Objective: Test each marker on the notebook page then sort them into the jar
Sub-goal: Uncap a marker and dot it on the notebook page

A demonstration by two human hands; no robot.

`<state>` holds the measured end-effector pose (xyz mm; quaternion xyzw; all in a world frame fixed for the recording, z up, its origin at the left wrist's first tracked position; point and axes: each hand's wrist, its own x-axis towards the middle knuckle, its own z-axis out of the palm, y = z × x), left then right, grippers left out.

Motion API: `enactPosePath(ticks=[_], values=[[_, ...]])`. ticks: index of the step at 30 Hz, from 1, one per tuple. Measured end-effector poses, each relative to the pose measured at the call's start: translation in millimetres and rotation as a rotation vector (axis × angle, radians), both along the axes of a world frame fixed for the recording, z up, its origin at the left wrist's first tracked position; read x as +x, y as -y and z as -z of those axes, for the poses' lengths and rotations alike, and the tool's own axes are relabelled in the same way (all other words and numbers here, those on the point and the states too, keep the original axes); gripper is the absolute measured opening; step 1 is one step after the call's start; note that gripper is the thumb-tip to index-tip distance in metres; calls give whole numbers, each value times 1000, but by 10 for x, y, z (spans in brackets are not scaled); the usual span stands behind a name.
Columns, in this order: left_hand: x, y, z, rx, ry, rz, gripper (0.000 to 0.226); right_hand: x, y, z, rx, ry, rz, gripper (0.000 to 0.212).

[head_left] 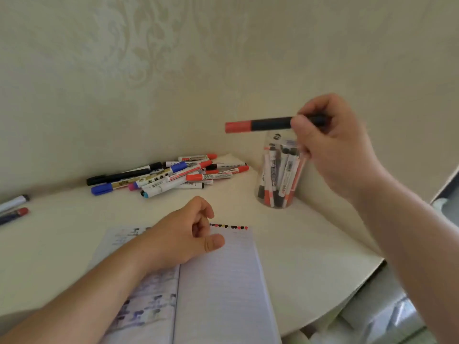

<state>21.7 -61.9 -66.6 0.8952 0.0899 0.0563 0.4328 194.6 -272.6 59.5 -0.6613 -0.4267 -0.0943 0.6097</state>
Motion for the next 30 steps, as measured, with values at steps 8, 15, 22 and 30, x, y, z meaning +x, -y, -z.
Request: enactPosePath(ticks=[8,15,22,30], values=[[-69,138,-23,371,-35,54,31,725,175,-413,-494,115,417,3],[-61,196,-15,599,-8,117,40,738,-178,-341,-752,300,525,19],[-55,184,4,585,10,119,41,797,-352,-362,-1066,461,690,22],[-62,171,7,465,29,79,34,66,-1206,326,-828,704,177,21]])
